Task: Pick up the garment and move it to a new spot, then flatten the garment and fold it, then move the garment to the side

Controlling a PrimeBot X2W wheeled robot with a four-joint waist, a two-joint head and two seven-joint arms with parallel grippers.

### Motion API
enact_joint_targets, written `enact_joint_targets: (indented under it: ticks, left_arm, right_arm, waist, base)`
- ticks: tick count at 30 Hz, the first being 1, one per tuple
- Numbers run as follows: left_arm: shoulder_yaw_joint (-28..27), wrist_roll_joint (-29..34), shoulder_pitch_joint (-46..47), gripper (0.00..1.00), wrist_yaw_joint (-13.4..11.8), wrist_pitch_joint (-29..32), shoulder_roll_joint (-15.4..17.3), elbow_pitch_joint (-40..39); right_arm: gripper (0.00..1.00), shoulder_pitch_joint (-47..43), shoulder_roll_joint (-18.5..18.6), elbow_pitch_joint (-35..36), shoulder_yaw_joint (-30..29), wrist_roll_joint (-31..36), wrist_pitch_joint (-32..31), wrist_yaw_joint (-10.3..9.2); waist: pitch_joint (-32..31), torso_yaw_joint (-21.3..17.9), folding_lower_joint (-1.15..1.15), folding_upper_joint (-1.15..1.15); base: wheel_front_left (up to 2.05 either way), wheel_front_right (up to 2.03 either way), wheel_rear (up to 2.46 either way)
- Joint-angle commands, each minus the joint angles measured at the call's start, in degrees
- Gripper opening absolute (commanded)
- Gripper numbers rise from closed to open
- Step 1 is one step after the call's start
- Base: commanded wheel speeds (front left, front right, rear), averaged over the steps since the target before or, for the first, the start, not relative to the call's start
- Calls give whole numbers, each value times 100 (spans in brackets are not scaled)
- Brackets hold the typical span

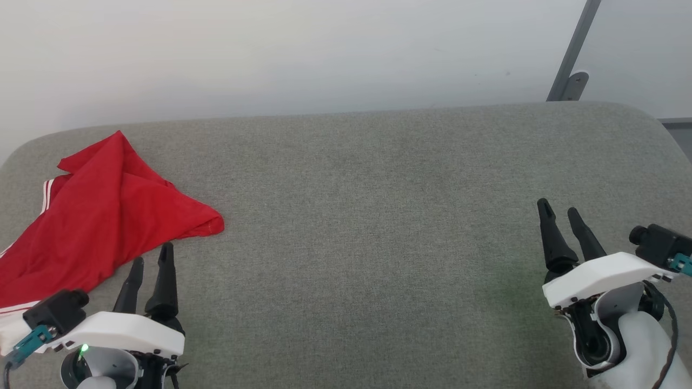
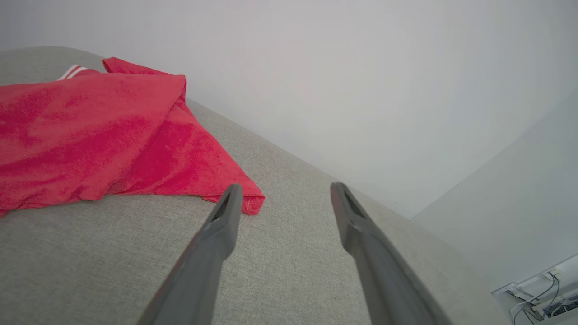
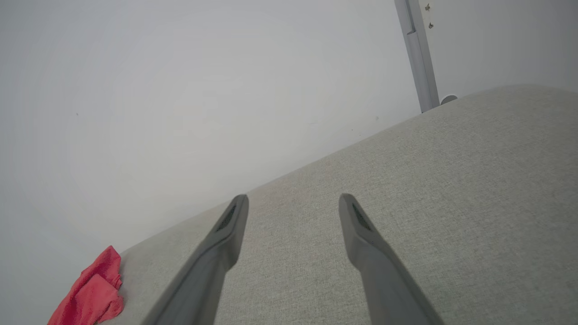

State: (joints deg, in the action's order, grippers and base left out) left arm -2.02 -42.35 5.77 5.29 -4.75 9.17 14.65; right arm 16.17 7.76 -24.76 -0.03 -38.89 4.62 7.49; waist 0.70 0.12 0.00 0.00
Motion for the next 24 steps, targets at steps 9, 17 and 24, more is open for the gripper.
enact_joint_targets:
  ticks: [9, 17, 24]
  left_arm:
    - [140, 638, 184, 100, -112, -171, 157, 8]
    - [217, 1113, 197, 100, -183, -307, 255, 46]
    - [236, 1455, 186, 100, -189, -413, 290, 102]
  right_arm:
    - [100, 223, 8, -82, -79, 981, 190, 0]
    - [100, 289, -16, -178, -109, 1700, 322, 0]
    - [100, 335, -13, -245, -133, 2183, 430, 0]
  waist:
    - [-4, -6, 0, 0]
    - [-2, -16, 0, 0]
    - [-14, -22, 0, 0]
  base:
    - [0, 0, 0]
    - [0, 0, 0]
    - [0, 0, 0]
